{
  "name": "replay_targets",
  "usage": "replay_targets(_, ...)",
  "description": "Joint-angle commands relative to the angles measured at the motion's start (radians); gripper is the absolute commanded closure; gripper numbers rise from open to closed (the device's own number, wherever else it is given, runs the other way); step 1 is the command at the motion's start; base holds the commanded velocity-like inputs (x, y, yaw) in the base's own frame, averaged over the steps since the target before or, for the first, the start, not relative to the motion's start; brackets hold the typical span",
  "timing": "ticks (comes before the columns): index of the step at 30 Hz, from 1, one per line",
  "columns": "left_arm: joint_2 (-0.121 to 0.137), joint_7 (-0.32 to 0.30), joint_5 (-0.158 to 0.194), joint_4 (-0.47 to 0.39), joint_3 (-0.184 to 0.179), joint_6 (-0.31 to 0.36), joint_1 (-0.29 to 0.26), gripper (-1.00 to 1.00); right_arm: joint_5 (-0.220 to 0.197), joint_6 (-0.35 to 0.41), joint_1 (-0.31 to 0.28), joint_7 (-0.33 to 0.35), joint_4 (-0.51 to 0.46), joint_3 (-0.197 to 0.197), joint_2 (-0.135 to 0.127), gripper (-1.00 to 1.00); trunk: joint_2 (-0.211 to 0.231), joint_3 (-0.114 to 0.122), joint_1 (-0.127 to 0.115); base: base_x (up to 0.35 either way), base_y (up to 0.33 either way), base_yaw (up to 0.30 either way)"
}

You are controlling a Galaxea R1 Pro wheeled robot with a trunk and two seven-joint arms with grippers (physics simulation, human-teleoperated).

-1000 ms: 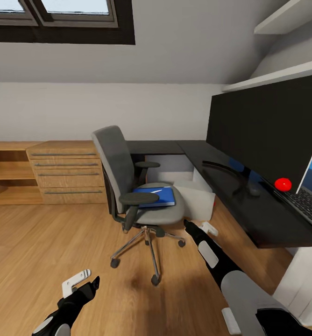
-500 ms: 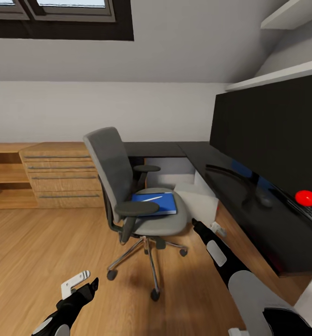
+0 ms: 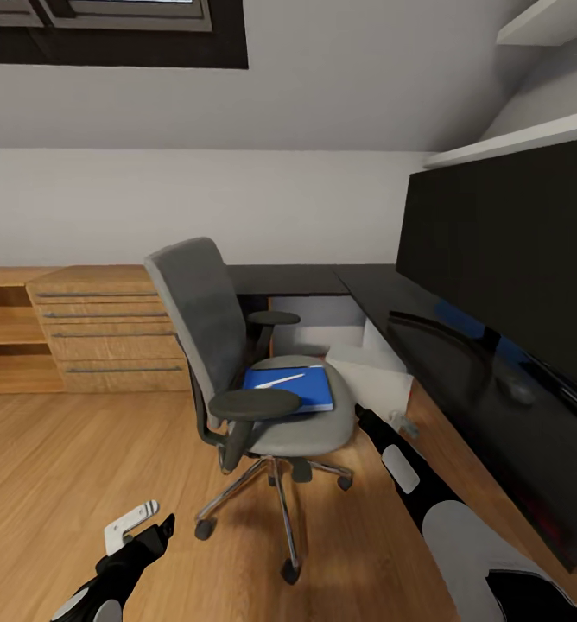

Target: In the bedroom, organize the workspace by keeping the computer under the desk, ensuring the monitor is on the desk, placing the keyboard on the desk next to the monitor, placing the mouse on the desk next to the keyboard, moving the folder from the swivel chair onto the desk next to the mouse, stacking the notebook on top of the folder with the pen on top of the notebook, and positioning the swivel chair next to the desk.

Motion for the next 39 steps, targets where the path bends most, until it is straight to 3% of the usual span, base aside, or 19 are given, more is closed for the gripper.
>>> replay_targets(1,0.0,0.007,0.01,-0.002,0.001,0.003,0.0,-1.0,-0.011,-0.003,-0.001,-0.001,0.0,-0.001,0.001,-1.0,0.0,-0.001,0.0,0.047,0.018,0.0)
replay_targets(8,0.0,0.006,0.009,-0.002,0.004,0.003,0.0,-1.0,-0.038,0.0,-0.001,-0.002,0.003,0.0,0.001,-1.0,0.0,-0.001,0.0,0.141,0.101,0.0)
replay_targets(19,0.0,0.009,0.009,-0.002,0.004,0.003,0.0,-1.0,-0.05,0.002,-0.001,-0.003,0.005,-0.001,0.001,-1.0,0.0,-0.001,0.0,0.195,0.01,0.0)
replay_targets(21,0.0,0.009,0.009,-0.002,0.004,0.003,0.001,-1.0,-0.07,0.002,-0.001,-0.003,0.005,-0.001,0.001,-1.0,0.0,-0.001,0.0,0.054,0.001,0.0)
replay_targets(22,0.0,0.009,0.009,-0.002,0.004,0.003,0.0,-1.0,-0.102,0.002,-0.001,-0.004,0.006,0.0,0.0,-1.0,0.0,-0.001,0.0,0.016,0.0,0.0)
replay_targets(25,0.0,0.009,0.009,-0.002,0.005,0.003,0.0,-1.0,-0.114,0.002,-0.001,-0.004,0.006,0.0,-0.001,-1.0,0.0,-0.001,0.0,0.01,0.0,0.0)
replay_targets(28,0.0,0.008,0.011,-0.002,0.021,0.004,0.0,-1.0,-0.121,0.003,-0.001,-0.004,0.007,0.0,-0.003,-1.0,0.0,-0.001,0.0,0.024,0.0,0.0)
replay_targets(29,0.0,0.005,0.012,-0.002,0.041,0.005,0.0,-1.0,-0.123,0.003,-0.001,-0.005,0.009,0.0,-0.005,-1.0,0.0,-0.001,0.0,0.235,0.0,0.0)
replay_targets(39,-0.001,0.006,0.012,-0.007,0.055,0.006,0.0,-1.0,-0.129,0.027,-0.001,-0.007,0.009,-0.001,-0.013,-1.0,0.0,-0.001,0.0,0.091,0.0,0.0)
